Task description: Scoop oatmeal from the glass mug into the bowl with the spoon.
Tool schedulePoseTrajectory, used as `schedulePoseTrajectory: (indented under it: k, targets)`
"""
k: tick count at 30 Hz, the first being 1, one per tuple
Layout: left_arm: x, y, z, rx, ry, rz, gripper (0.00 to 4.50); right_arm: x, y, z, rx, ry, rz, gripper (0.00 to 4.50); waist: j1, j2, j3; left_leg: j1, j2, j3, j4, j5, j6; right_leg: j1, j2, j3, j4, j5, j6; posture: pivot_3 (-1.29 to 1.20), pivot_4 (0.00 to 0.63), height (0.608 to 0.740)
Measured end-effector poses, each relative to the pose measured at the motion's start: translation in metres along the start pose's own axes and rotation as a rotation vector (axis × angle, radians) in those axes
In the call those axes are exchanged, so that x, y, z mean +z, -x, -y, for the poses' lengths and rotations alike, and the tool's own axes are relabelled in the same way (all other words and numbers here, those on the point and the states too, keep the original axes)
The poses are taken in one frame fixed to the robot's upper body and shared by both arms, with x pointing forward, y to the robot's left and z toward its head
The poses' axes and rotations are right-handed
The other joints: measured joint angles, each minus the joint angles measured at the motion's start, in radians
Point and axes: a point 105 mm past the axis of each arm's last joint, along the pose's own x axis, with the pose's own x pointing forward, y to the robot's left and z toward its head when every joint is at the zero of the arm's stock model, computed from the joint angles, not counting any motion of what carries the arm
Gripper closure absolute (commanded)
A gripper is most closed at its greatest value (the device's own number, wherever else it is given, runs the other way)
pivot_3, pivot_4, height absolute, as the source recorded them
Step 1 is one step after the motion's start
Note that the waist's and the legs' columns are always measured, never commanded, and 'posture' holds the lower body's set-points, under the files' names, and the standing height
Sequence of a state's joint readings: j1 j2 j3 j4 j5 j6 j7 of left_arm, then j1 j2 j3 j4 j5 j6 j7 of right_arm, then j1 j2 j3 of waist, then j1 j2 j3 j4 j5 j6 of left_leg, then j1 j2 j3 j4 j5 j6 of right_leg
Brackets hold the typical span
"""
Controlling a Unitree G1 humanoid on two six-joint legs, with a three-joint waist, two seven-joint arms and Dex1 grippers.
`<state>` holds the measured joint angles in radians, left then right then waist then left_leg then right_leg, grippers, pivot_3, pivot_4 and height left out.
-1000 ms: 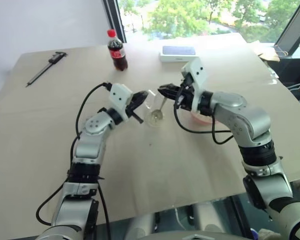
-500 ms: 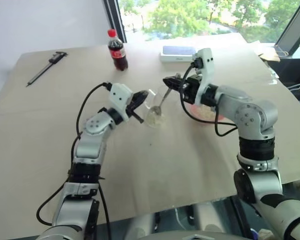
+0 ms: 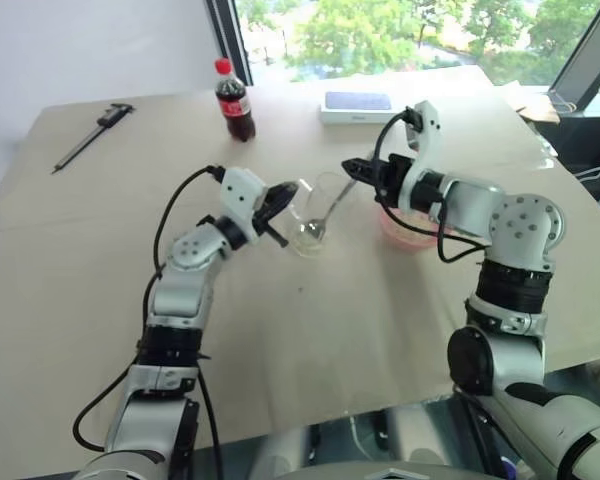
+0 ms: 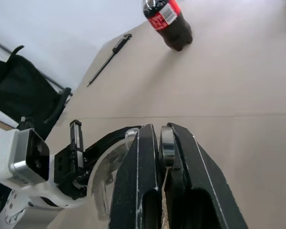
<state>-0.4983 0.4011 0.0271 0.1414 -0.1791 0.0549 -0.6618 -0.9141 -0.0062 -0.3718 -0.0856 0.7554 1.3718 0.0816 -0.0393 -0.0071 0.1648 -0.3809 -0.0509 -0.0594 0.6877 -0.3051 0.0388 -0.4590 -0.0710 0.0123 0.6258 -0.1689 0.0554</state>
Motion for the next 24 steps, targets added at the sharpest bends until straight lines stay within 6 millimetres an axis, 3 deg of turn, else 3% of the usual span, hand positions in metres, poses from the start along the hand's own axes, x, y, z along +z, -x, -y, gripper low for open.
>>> schedulePoseTrajectory:
  k: [5,9,13,24]
  targets:
    - [0.0,0.0,0.001,-0.004,-0.001,0.002,4.43,0.002,0.001,0.006,-0.035,-0.057,-0.003,4.5,-0.001,0.0,0.0,0.0,0.0,0.0,0.0,0.0,0.0,0.0,0.0,0.0,0.0,0.0,0.0,0.0,0.15,0.74]
    - [0.0,0.0,0.001,0.004,-0.014,0.007,4.43,0.015,0.005,0.007,-0.033,-0.073,0.03,4.5,-0.001,0.0,0.0,0.0,0.0,0.0,0.0,0.0,0.0,0.0,0.0,0.0,0.0,0.0,0.0,0.0,0.15,0.74]
    - [-0.006,-0.001,0.0,0.049,-0.032,0.014,4.43,0.04,0.02,0.021,-0.064,-0.119,0.107,4.5,0.001,0.0,0.0,0.0,0.0,0.001,0.0,0.0,0.0,0.0,0.0,0.0,0.0,0.0,0.0,0.0,0.15,0.74]
    - [-0.012,-0.004,0.007,0.128,-0.027,0.094,4.43,0.055,0.042,0.04,-0.099,-0.286,0.198,4.5,0.001,0.001,0.0,0.0,0.0,0.001,0.0,0.0,0.0,0.0,0.0,0.001,0.001,0.0,0.0,0.0,0.15,0.74]
